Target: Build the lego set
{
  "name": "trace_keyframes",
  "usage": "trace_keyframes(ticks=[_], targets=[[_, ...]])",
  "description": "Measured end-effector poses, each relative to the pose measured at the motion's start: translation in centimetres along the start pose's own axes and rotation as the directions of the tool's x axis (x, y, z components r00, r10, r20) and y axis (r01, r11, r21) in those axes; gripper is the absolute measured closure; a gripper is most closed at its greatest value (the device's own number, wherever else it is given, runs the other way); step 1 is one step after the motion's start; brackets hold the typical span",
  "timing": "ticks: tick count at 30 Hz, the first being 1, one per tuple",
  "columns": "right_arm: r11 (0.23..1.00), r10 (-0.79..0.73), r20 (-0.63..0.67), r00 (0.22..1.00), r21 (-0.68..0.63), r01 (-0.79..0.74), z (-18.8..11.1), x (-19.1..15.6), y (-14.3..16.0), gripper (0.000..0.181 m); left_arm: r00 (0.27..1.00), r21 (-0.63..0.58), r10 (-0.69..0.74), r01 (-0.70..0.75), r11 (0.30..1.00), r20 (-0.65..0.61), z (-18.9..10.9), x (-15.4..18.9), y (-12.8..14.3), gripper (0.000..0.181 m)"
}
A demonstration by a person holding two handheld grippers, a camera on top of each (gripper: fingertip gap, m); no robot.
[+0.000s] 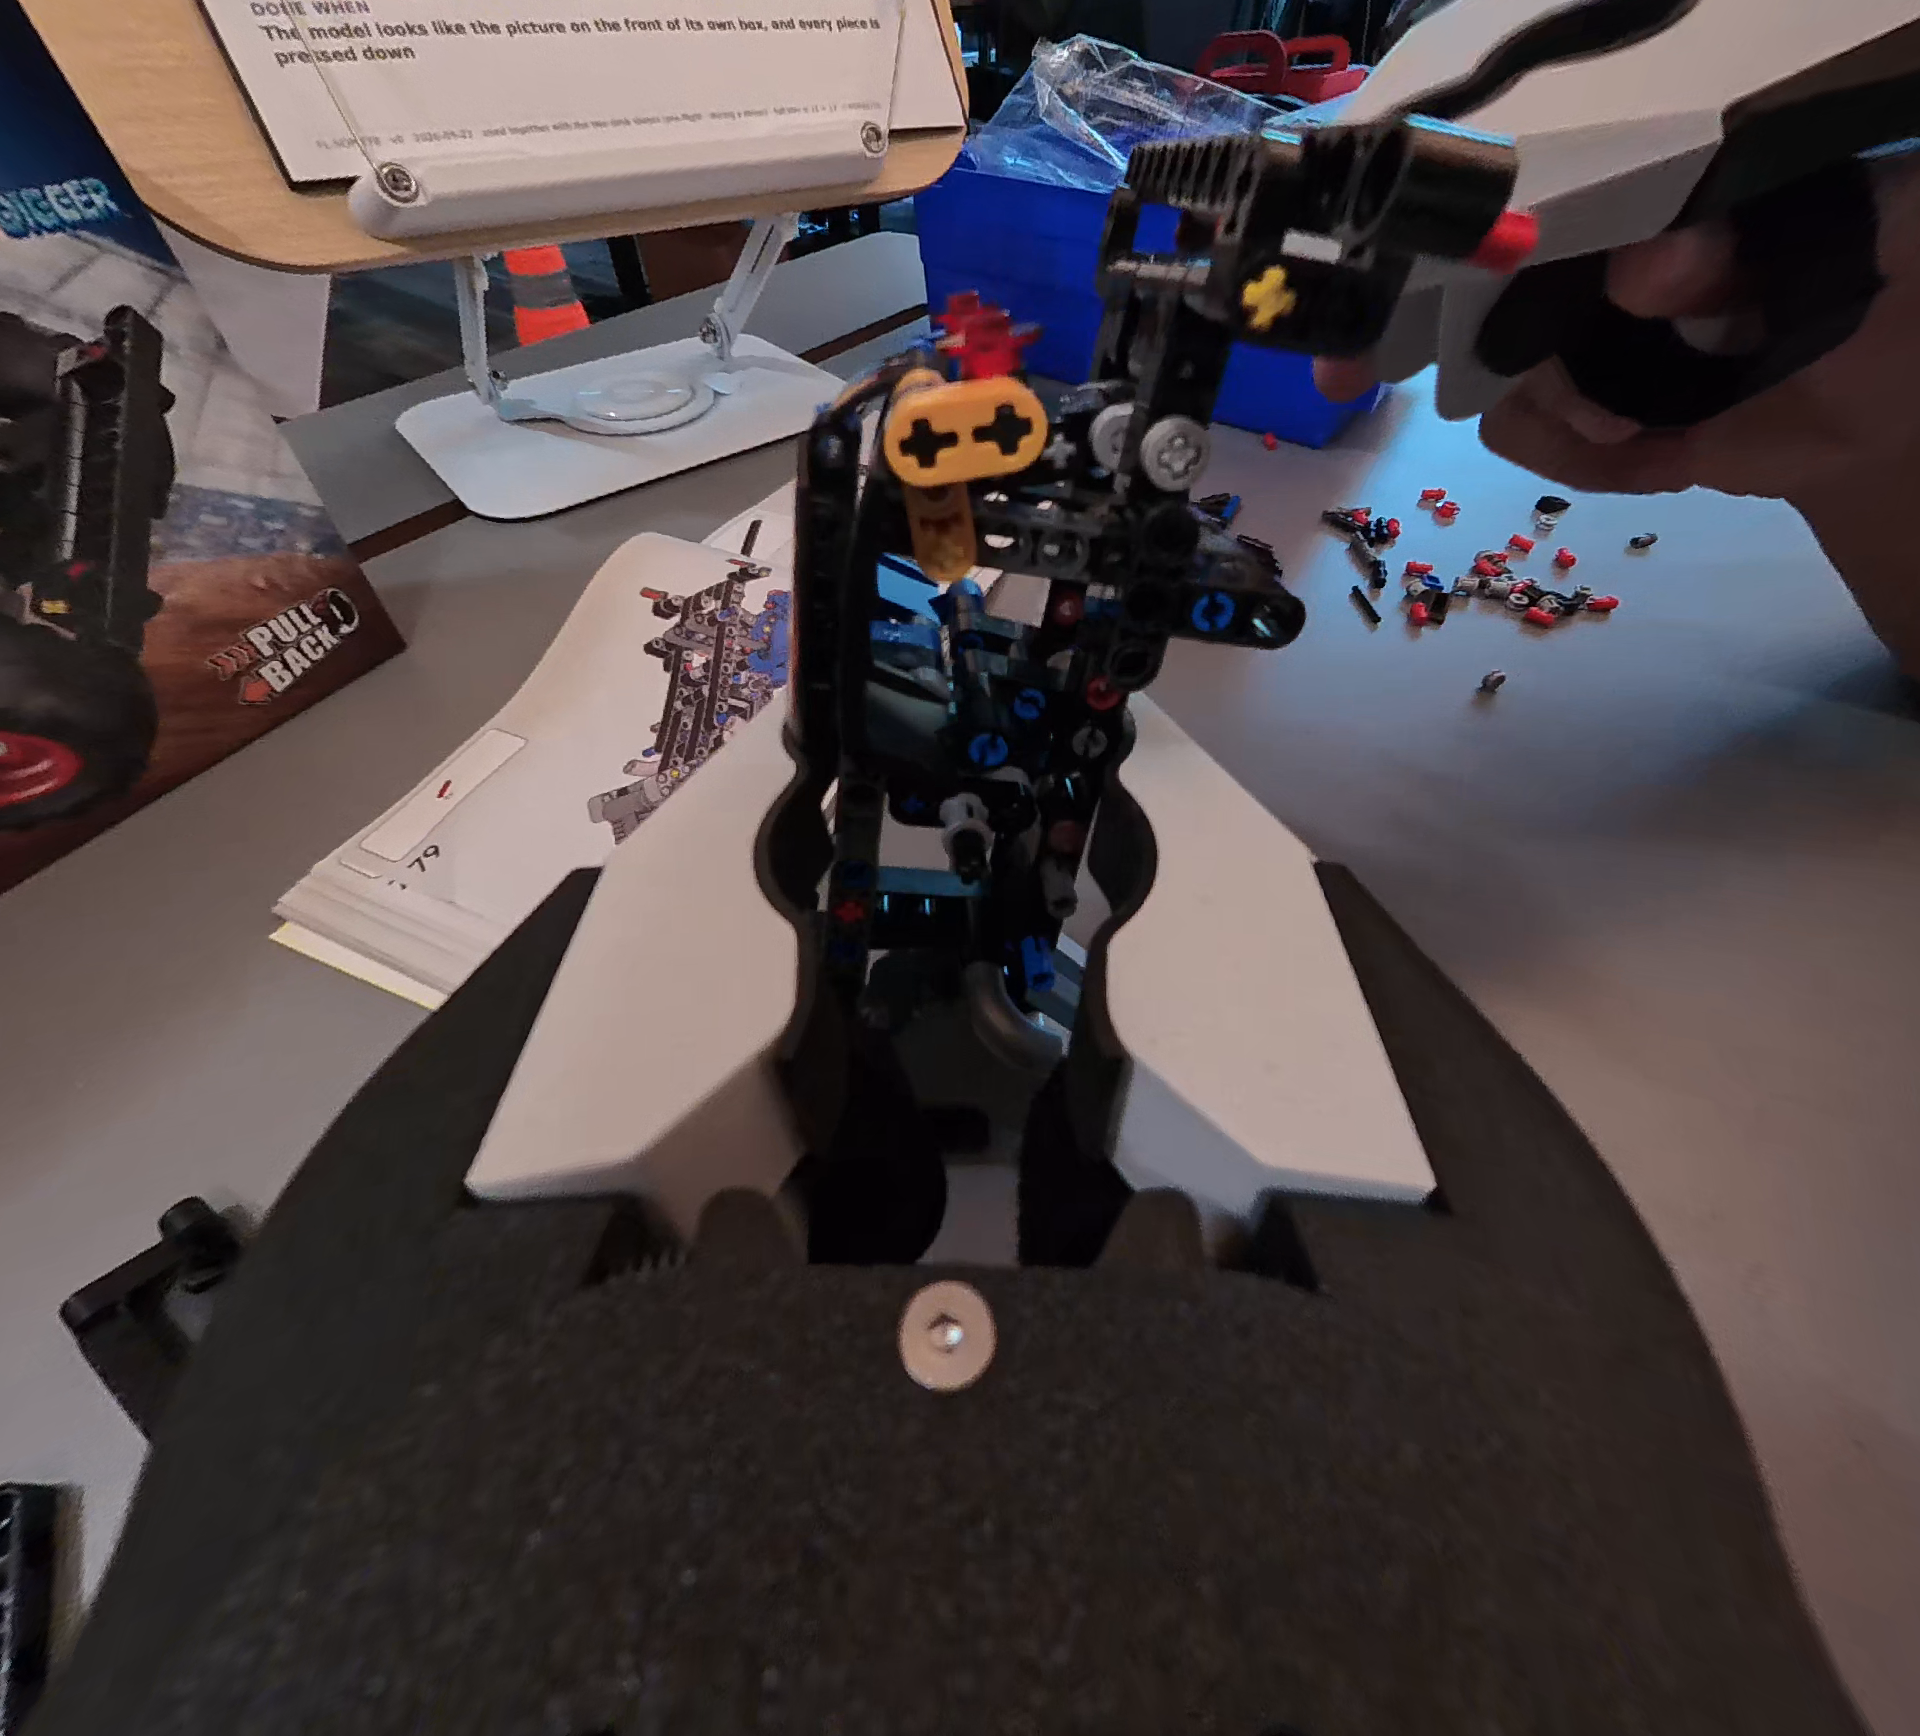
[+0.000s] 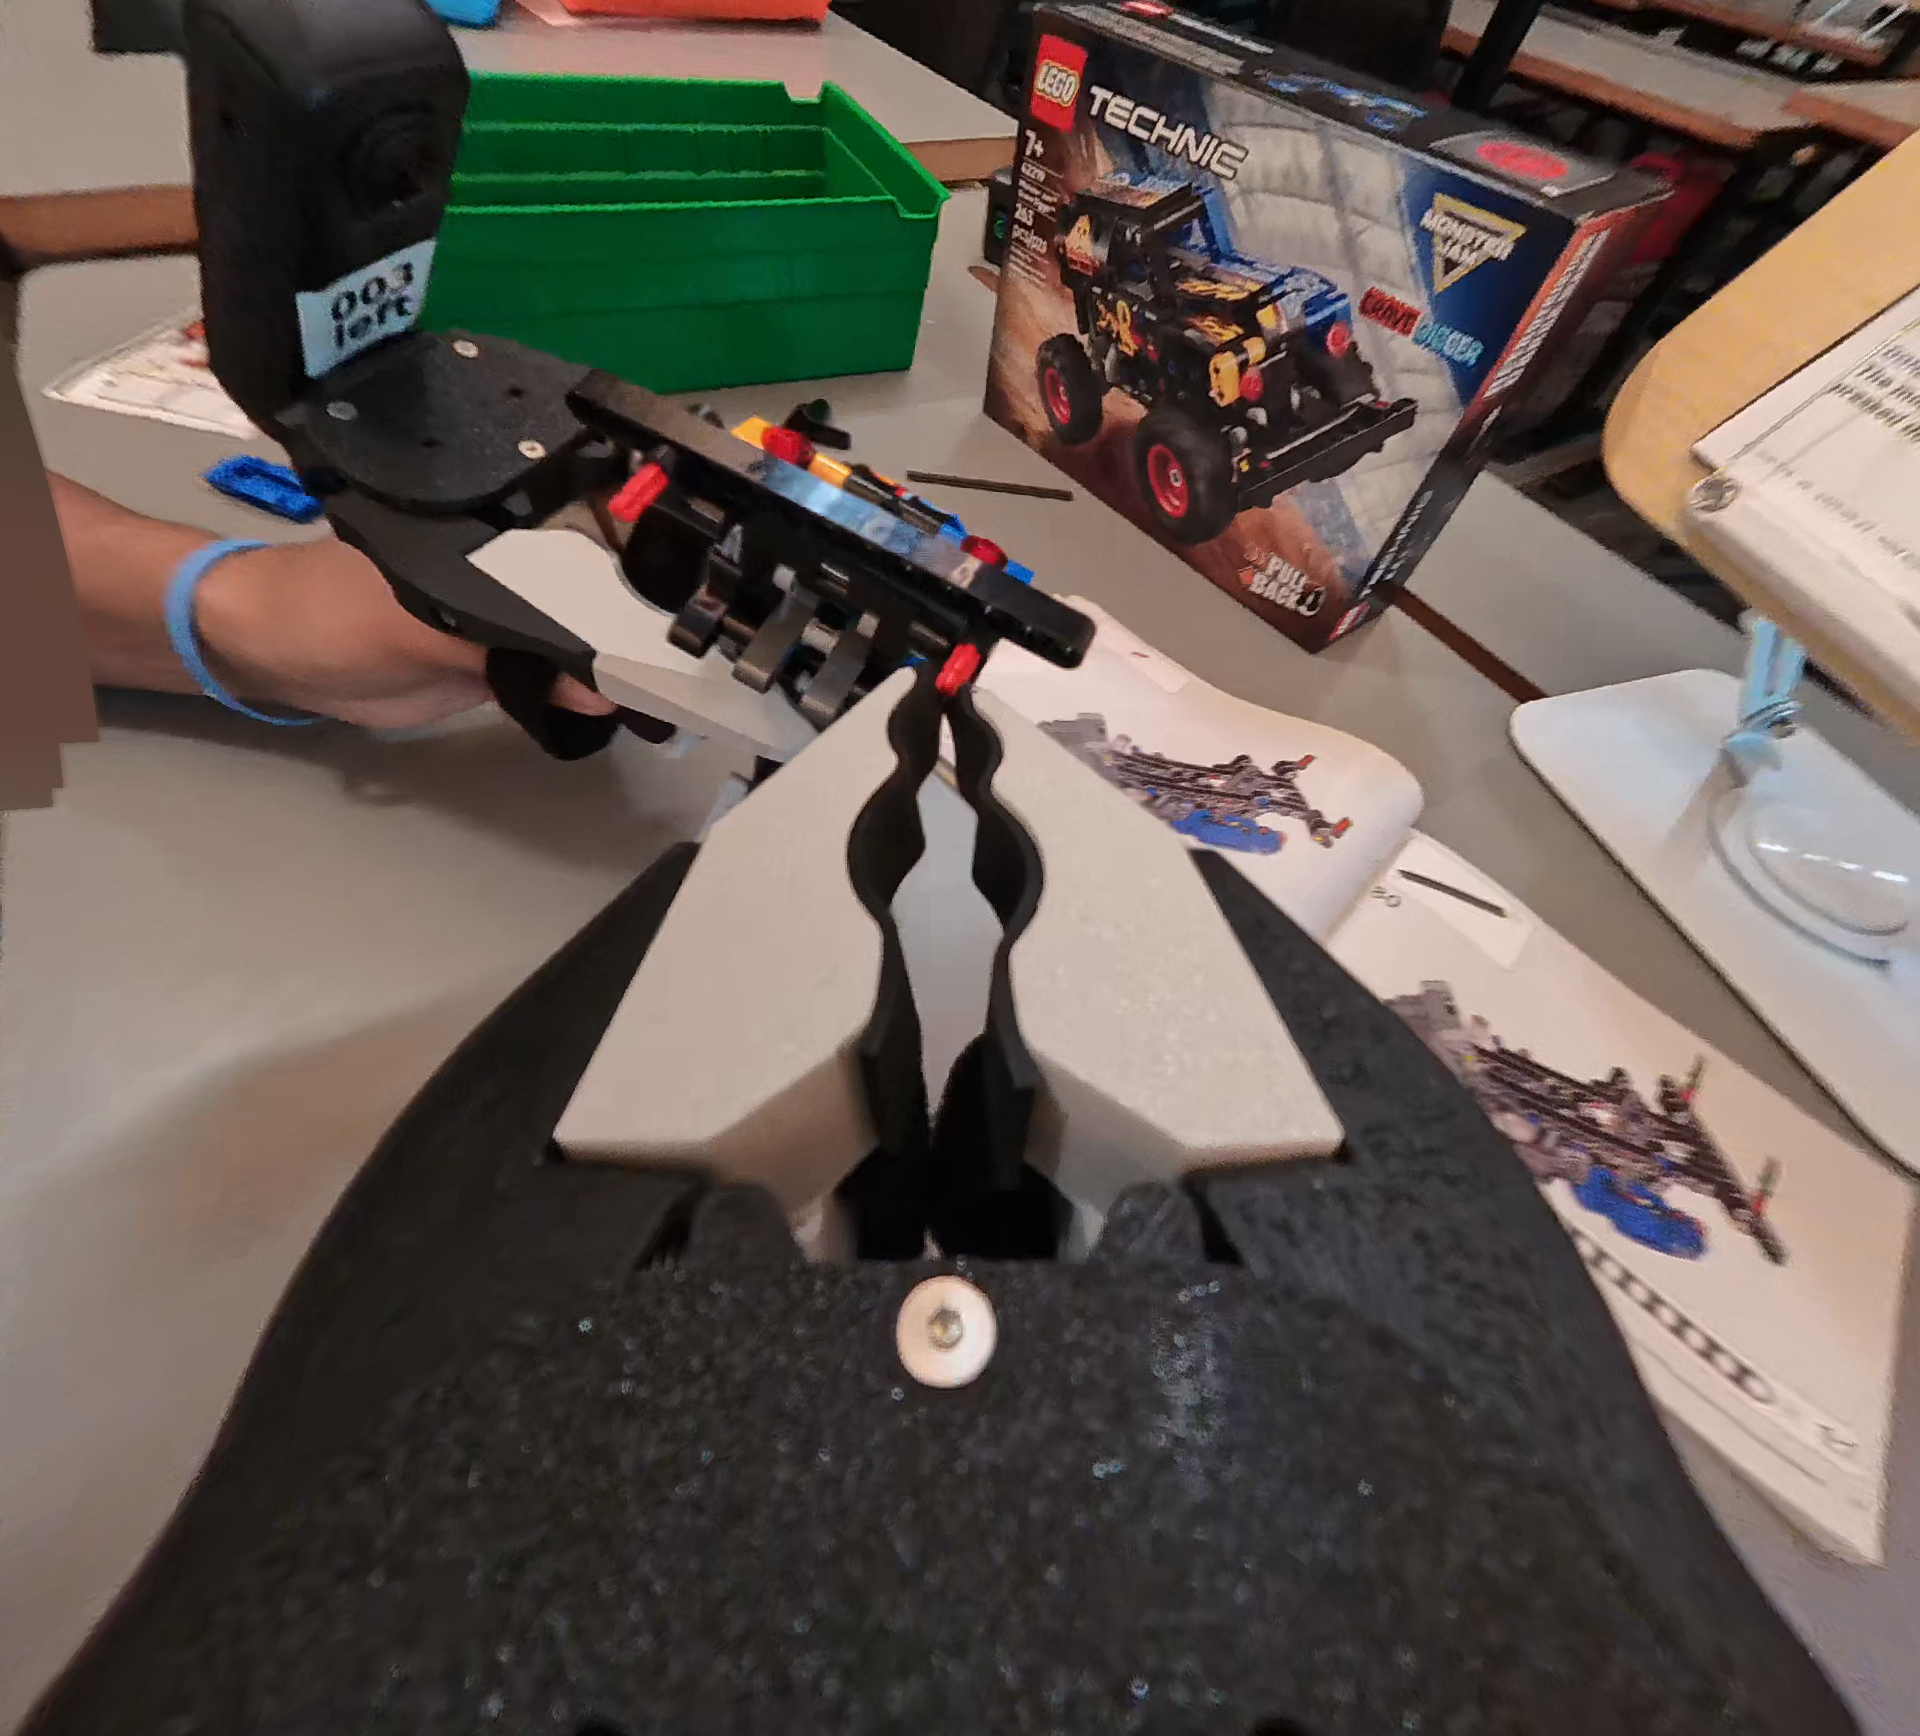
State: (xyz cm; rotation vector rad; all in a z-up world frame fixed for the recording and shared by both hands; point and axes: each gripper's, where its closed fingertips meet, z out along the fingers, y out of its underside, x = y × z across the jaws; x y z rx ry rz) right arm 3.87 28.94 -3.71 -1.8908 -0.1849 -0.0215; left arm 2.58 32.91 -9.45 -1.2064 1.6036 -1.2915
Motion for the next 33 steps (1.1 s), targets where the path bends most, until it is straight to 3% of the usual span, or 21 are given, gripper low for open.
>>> trace_keyframes(ticks=[3,9,11,13,17,20,22,26,33], targets=[[0.999,0.052,0.035,0.998,0.003,-0.052,0.1,0.0,0.1,0.18,1.0,-0.01,0.003,-0.003,1.0,0.005,0.0,-0.1,0.0,0.135],[1.0,-0.007,-0.019,1.0,-0.022,0.007,0.0,0.1,0.3,0.181,1.0,-0.014,0.013,-0.013,1.0,0.018,0.0,-0.3,0.1,0.135],[0.999,-0.024,-0.037,0.999,-0.026,0.023,-0.2,0.1,0.2,0.181,0.996,-0.02,-0.045,0.047,0.999,0.08,-0.3,-1.9,0.3,0.136],[0.997,-0.075,-0.083,0.994,-0.02,0.074,-0.8,0.3,-0.5,0.181,0.99,0.011,-0.126,0.125,0.992,0.062,-0.8,-3.2,0.1,0.136],[0.986,-0.168,-0.122,0.978,-0.031,0.166,-0.8,0.5,-0.5,0.181,0.999,0.024,0.007,-0.008,1.0,0.05,-0.7,-1.3,-1.0,0.135],[0.96,-0.28,-0.179,0.943,-0.034,0.278,-0.3,1.0,-0.3,0.162,0.999,0.016,-0.006,0.005,1.0,0.034,-0.4,-0.7,-0.6,0.135],[0.917,-0.391,-0.226,0.892,-0.016,0.398,-0.4,0.8,-0.7,0.158,1.0,0.007,-0.029,0.029,1.0,0.008,-0.2,-0.4,-0.2,0.135],[0.768,-0.616,-0.358,0.701,-0.074,0.637,-0.7,0.6,-1.2,0.167,0.996,-0.008,-0.079,0.079,0.997,-0.044,0.1,0.5,0.1,0.135],[0.695,-0.692,-0.386,0.61,-0.129,0.707,-0.3,0.5,-1.0,0.174,0.99,-0.015,-0.114,0.113,0.993,-0.083,0.2,1.0,0.2,0.135]])
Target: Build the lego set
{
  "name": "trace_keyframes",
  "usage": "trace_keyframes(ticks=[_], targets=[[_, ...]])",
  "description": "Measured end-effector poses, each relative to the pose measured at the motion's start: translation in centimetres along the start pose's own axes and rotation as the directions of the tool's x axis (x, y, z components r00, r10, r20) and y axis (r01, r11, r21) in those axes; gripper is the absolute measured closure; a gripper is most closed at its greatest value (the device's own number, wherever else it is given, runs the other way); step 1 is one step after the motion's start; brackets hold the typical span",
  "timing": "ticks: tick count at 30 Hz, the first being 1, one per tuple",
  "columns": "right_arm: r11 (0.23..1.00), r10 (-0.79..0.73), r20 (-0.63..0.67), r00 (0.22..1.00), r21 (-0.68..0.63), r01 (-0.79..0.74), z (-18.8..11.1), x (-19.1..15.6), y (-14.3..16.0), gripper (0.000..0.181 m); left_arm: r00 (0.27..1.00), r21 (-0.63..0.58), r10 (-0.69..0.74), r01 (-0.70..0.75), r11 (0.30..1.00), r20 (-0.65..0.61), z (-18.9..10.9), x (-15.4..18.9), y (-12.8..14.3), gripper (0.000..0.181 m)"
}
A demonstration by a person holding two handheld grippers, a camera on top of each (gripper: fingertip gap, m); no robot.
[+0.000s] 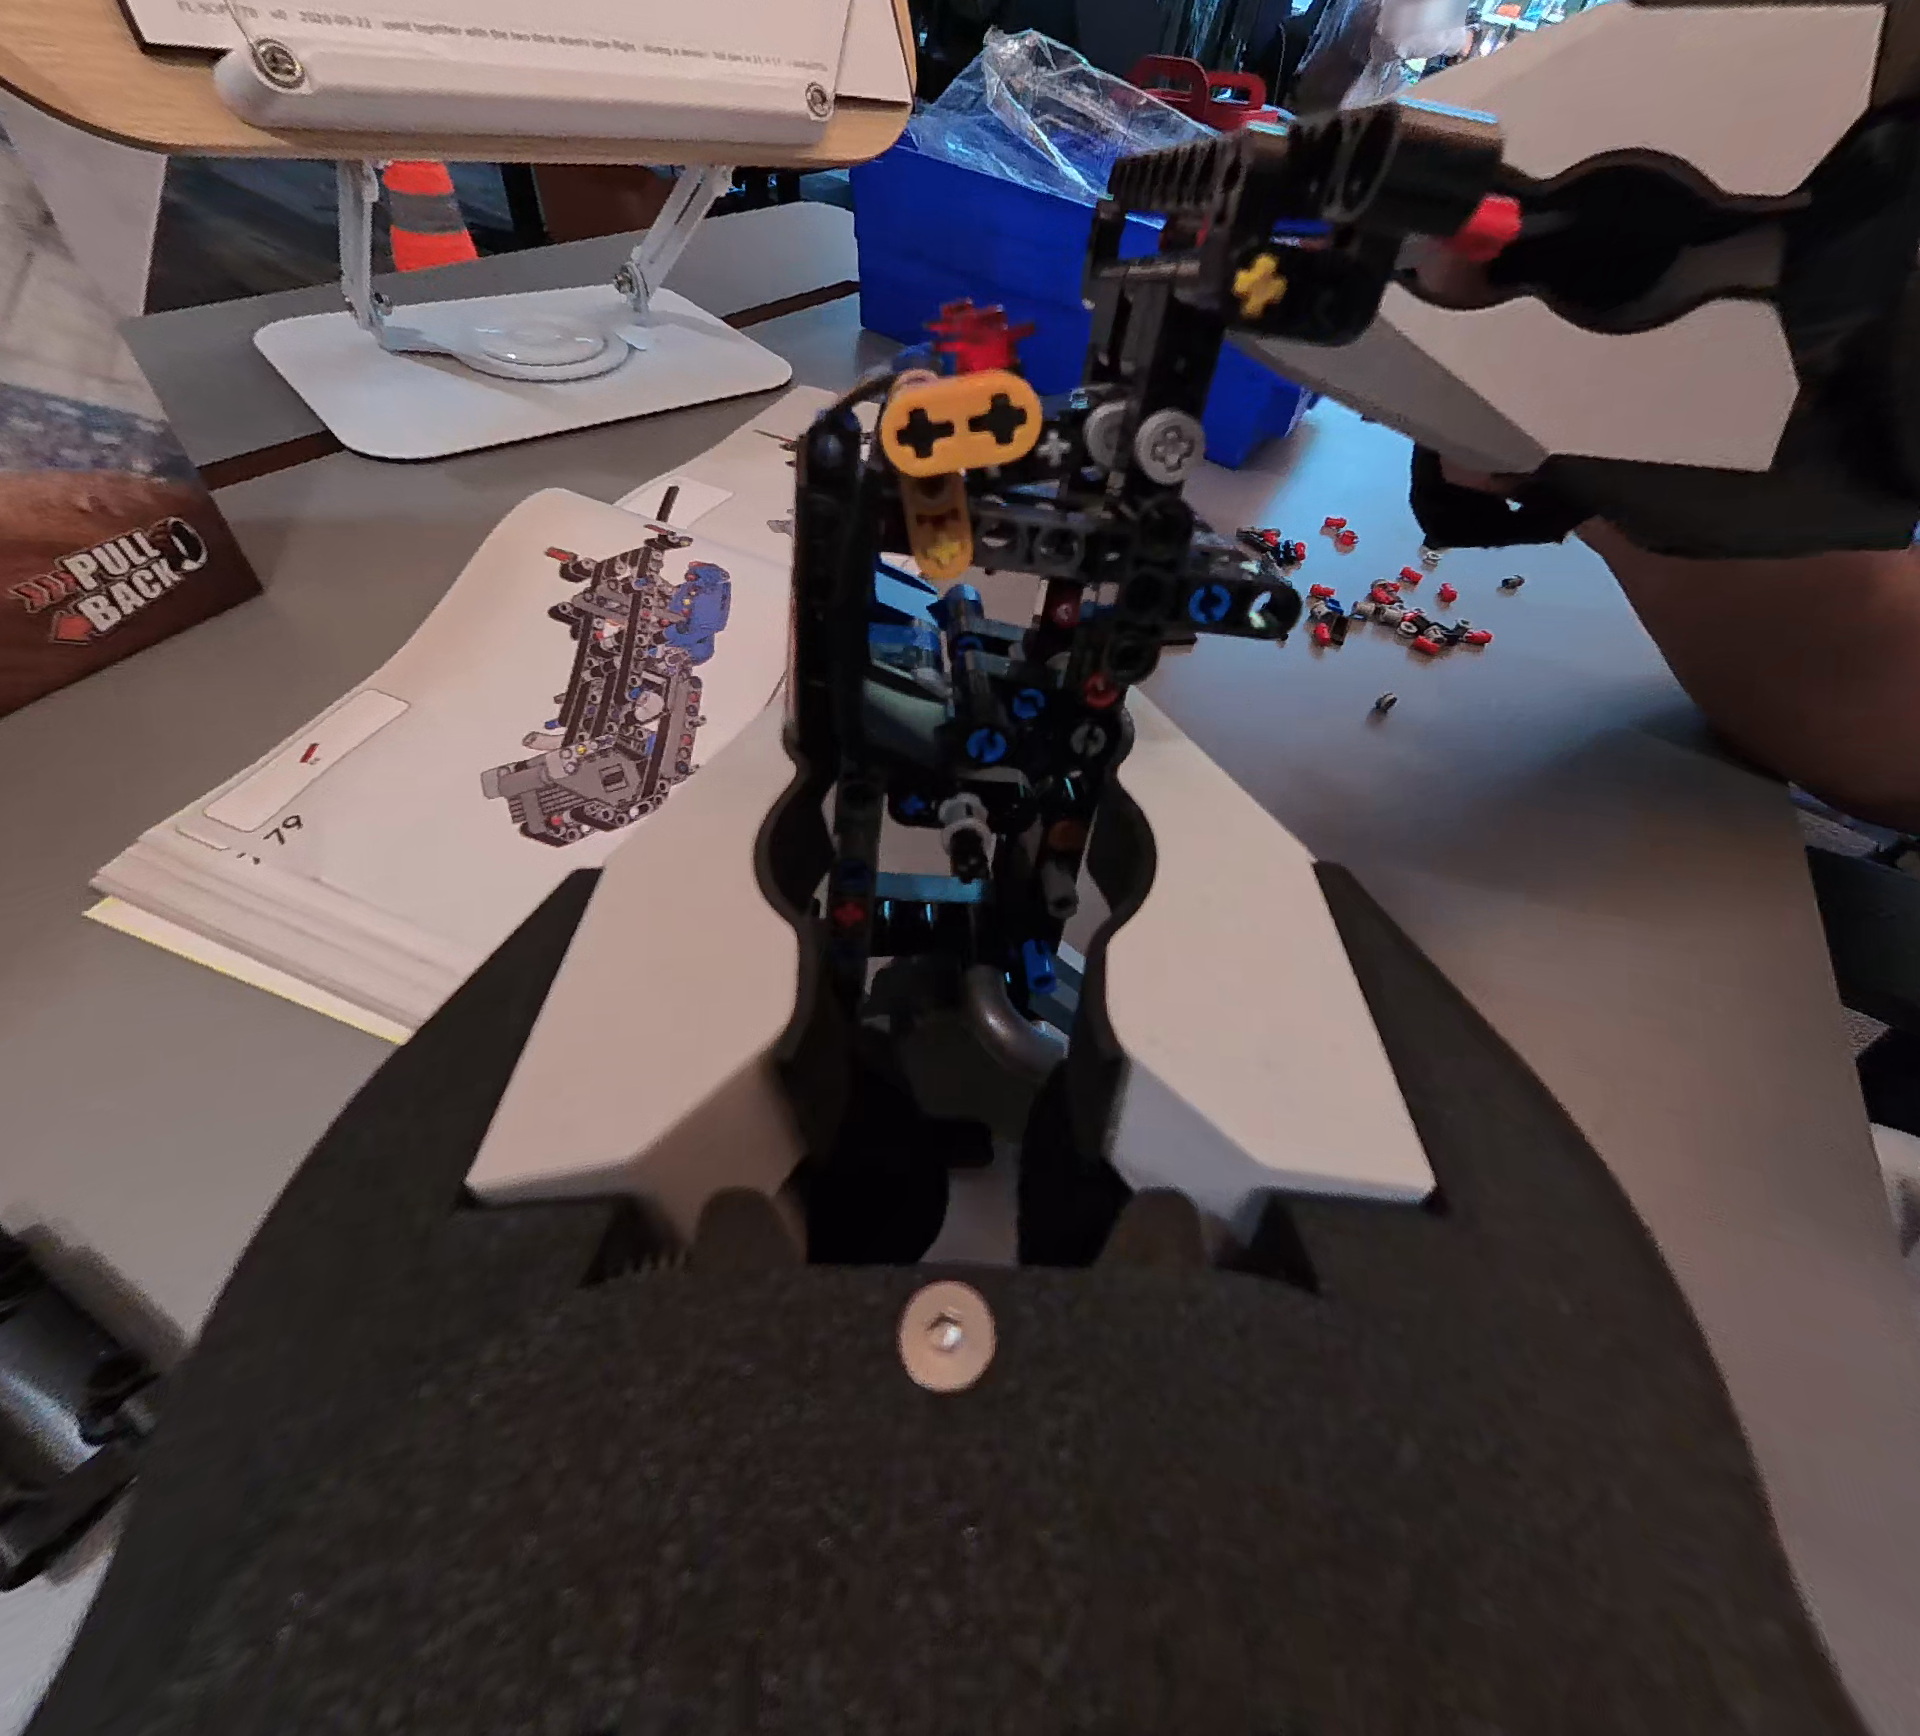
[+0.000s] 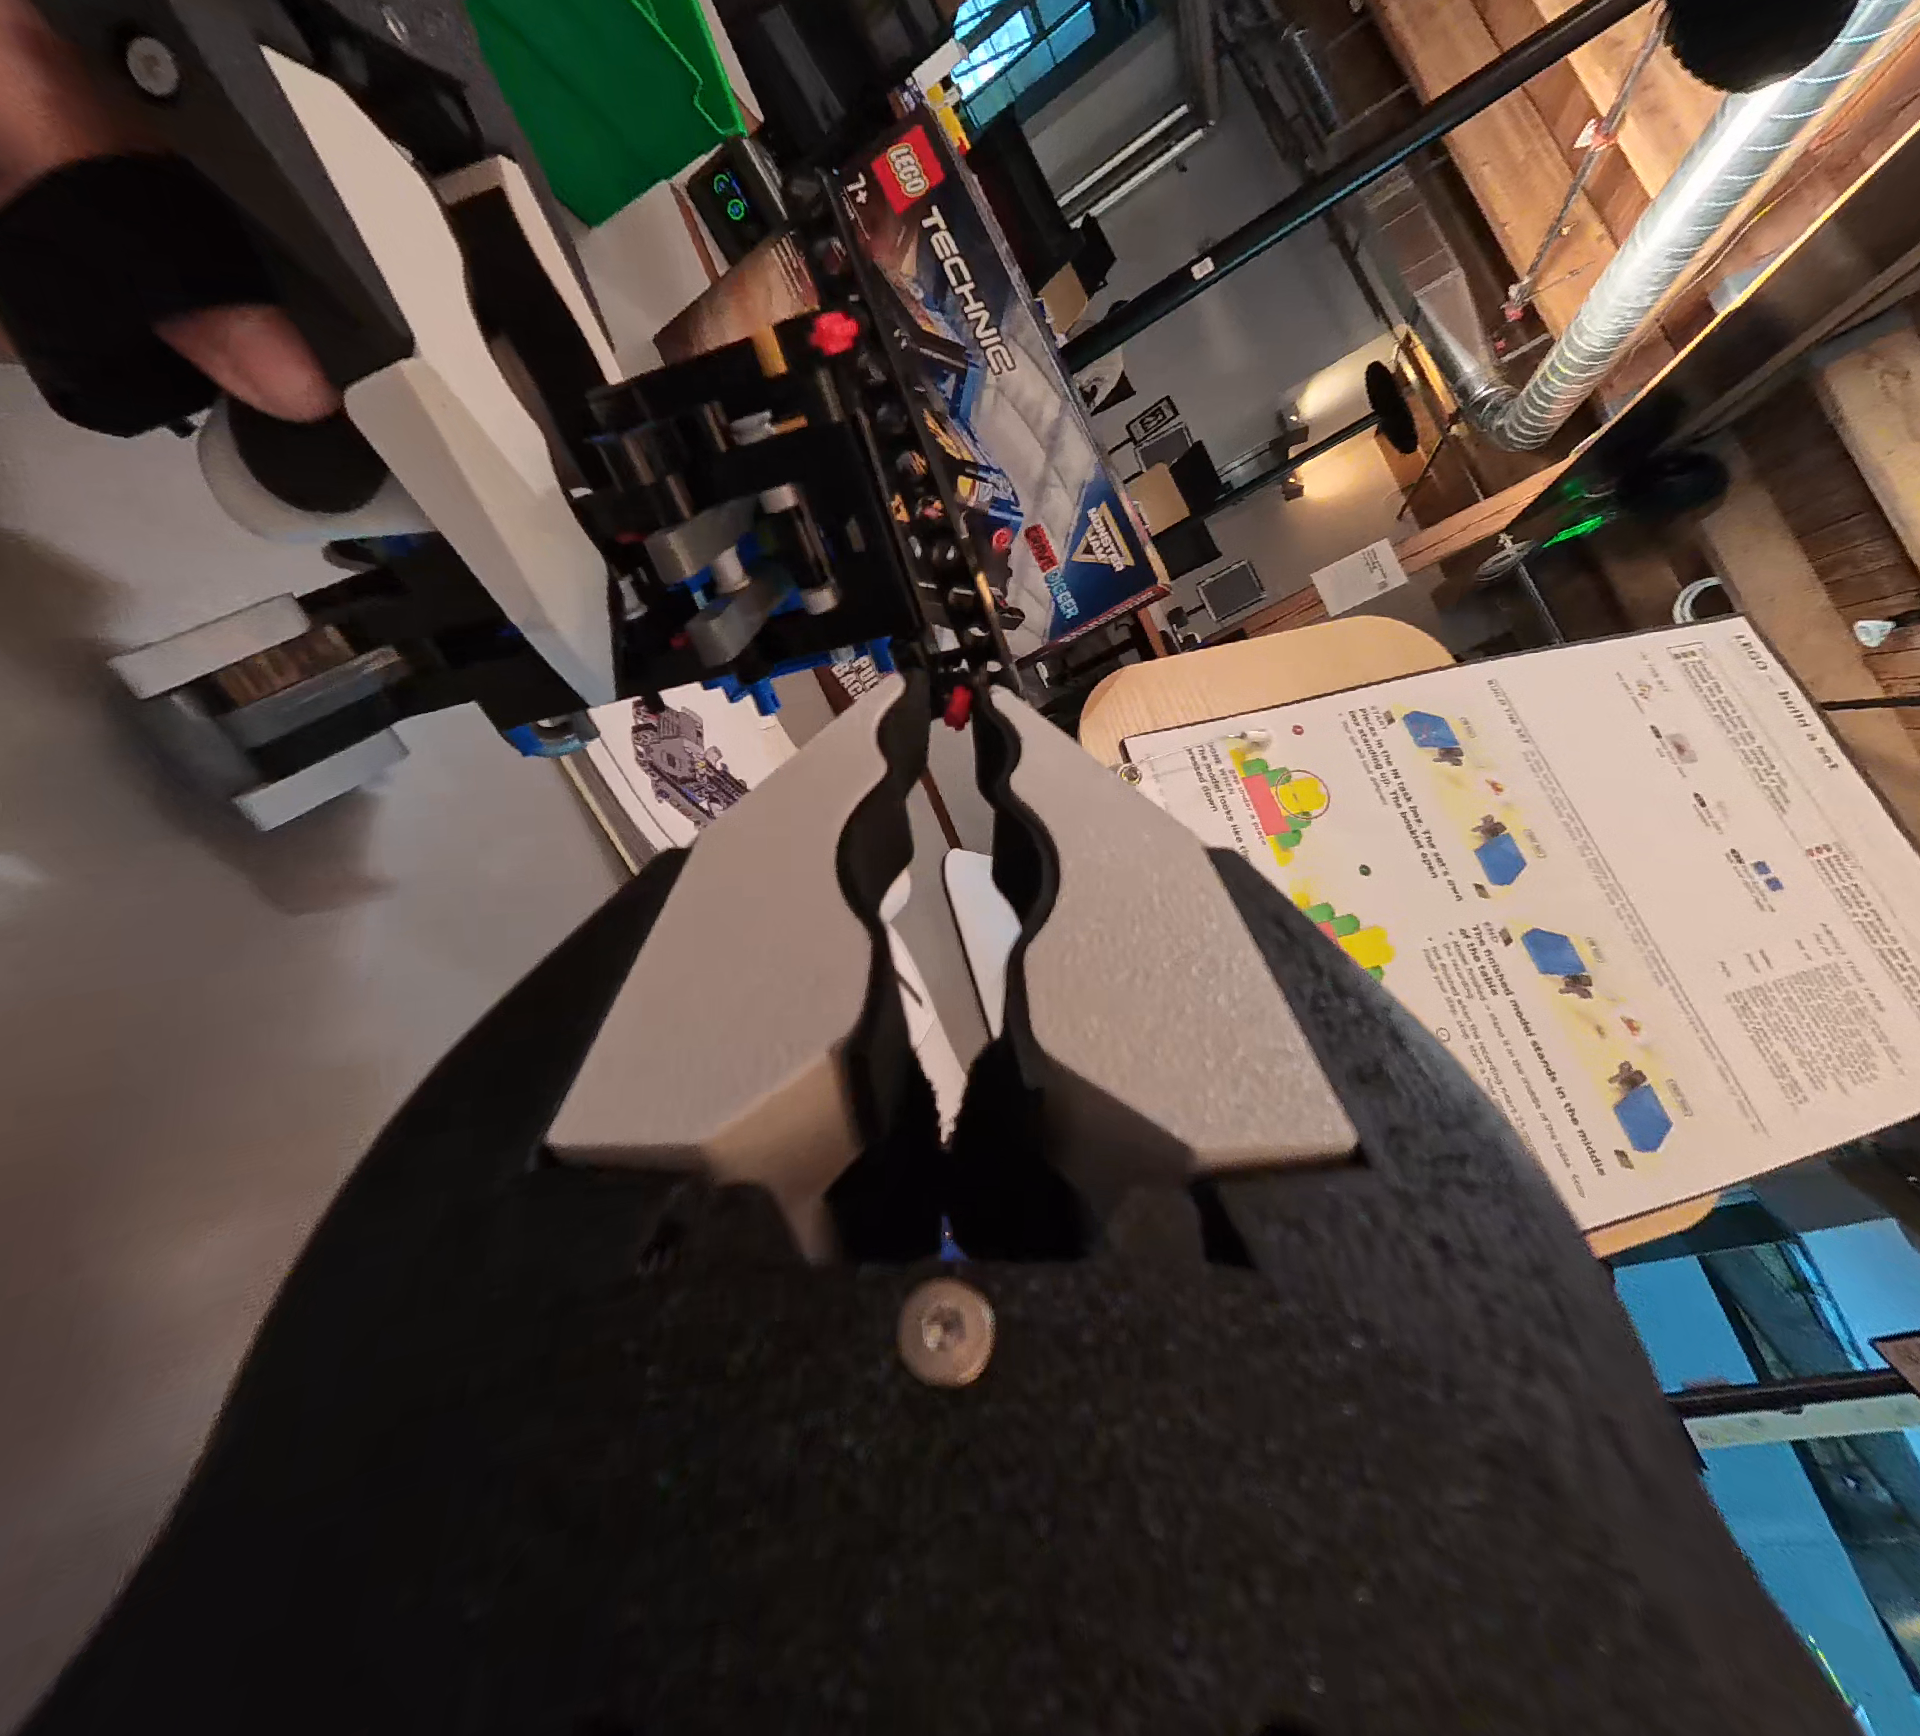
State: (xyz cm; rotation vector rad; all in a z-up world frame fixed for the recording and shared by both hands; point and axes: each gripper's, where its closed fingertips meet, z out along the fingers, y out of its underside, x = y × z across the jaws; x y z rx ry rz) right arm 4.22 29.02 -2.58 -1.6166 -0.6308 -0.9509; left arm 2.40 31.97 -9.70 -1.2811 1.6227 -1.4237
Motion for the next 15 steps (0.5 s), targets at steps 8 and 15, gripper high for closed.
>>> trace_keyframes(ticks=[8,15], targets=[[0.999,-0.041,-0.019,0.999,-0.008,0.041,-0.02,0.15,0.18,0.177,1.0,-0.004,-0.008,0.008,1.0,-0.012,0.02,0.0,0.05,0.135],[0.999,-0.045,-0.031,0.998,-0.02,0.045,0.12,0.23,0.21,0.178,1.0,0.004,-0.011,0.011,1.0,0.0,-0.05,-0.42,0.01,0.135]])
